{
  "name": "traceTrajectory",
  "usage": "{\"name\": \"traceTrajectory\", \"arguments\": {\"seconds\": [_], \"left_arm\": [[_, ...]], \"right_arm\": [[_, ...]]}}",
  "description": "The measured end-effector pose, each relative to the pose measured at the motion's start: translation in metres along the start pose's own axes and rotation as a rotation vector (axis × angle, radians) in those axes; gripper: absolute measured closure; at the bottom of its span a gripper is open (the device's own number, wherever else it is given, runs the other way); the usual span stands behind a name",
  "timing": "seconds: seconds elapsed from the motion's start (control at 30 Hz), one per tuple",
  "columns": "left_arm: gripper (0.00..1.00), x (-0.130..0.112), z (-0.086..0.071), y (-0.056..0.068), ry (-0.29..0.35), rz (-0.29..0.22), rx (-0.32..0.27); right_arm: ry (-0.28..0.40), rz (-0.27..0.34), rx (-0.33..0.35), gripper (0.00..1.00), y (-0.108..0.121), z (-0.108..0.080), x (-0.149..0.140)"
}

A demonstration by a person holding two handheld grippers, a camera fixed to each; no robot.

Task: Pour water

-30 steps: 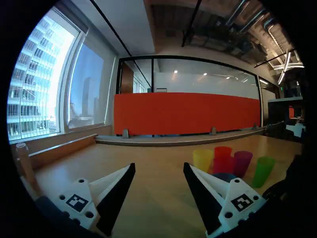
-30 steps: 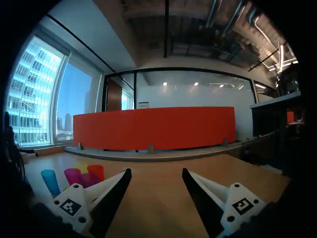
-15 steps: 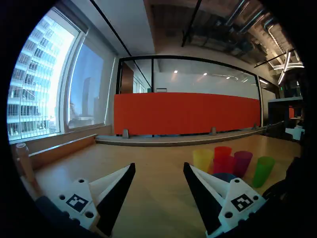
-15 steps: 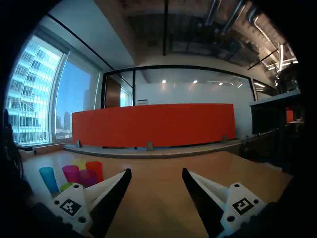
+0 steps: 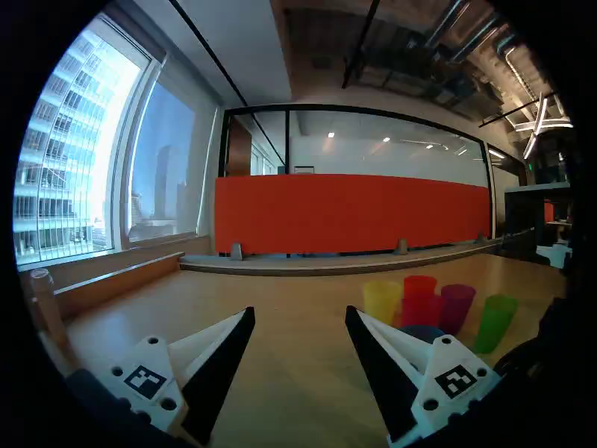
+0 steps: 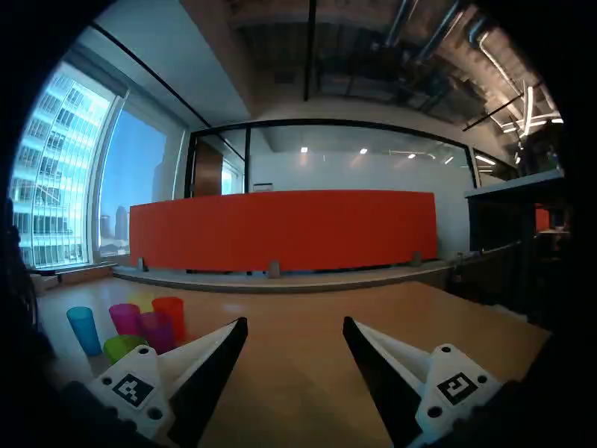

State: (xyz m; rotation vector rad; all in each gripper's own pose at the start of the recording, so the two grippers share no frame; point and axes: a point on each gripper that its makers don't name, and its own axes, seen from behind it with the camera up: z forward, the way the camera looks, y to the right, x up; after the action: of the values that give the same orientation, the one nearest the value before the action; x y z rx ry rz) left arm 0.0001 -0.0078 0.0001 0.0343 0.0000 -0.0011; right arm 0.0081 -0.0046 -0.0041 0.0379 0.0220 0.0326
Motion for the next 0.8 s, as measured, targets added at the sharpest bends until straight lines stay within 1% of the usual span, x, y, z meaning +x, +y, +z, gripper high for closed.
{"name": "traceTrajectory", "arguments": {"seconds": [0.2,0.7,0.8], "left_arm": [[0.1,0.0,0.0001,0.0,0.0,0.0,0.0],[0.1,0.0,-0.0001,-0.0002,0.0,0.0,0.0],[0.1,0.0001,0.0,-0.0002,0.0,0.0,0.0]], "right_arm": [[-0.014,0.006,-0.01,0.01,0.0037,0.0013,-0.0036],[-0.021,-0.034,-0.011,0.01,0.0017,0.0026,-0.0067],[-0.022,-0.032,-0.012,0.01,0.002,0.0027,-0.0071]]}}
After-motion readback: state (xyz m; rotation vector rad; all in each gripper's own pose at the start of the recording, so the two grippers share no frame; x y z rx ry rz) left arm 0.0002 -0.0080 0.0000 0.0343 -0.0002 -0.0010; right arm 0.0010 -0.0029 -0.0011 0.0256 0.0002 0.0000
